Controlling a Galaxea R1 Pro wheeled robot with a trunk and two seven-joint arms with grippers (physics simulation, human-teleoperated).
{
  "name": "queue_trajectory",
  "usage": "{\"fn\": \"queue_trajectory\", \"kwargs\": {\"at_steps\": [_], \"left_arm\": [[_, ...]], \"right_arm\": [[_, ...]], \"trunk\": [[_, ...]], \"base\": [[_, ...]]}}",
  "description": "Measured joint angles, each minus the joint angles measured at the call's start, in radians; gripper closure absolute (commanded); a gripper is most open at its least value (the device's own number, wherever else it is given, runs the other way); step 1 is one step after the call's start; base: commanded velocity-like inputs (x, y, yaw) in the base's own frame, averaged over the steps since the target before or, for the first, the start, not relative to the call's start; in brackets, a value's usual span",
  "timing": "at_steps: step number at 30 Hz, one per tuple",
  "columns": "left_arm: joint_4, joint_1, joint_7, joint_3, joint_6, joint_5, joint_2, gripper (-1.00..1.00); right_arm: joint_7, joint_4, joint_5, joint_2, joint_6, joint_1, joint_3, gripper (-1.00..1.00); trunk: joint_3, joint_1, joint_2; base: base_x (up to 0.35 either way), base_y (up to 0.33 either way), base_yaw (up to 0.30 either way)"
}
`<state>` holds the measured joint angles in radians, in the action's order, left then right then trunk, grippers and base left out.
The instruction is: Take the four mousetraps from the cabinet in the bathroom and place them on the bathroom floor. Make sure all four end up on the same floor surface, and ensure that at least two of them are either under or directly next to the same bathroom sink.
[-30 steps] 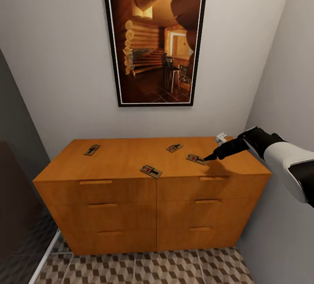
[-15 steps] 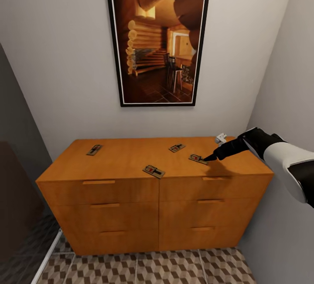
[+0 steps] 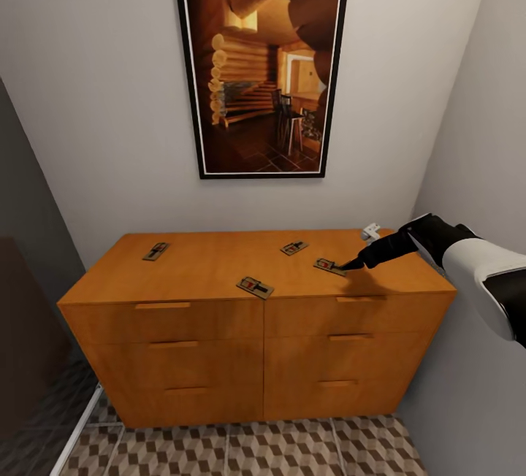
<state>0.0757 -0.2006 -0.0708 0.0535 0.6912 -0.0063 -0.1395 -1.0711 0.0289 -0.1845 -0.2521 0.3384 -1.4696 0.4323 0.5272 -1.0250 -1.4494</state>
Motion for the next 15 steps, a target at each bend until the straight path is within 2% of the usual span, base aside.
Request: {"fn": "queue_trajectory", "kwargs": {"at_steps": [15], "left_arm": [[0.000,0.000,0.000,0.000,-0.001,0.000,0.000,-1.00]], "right_arm": [[0.000,0.001,0.000,-0.001,0.000,0.000,0.001,-1.00]], "trunk": [[0.000,0.000,0.000]], "base": [[0.001,-0.020,0.000]]}}
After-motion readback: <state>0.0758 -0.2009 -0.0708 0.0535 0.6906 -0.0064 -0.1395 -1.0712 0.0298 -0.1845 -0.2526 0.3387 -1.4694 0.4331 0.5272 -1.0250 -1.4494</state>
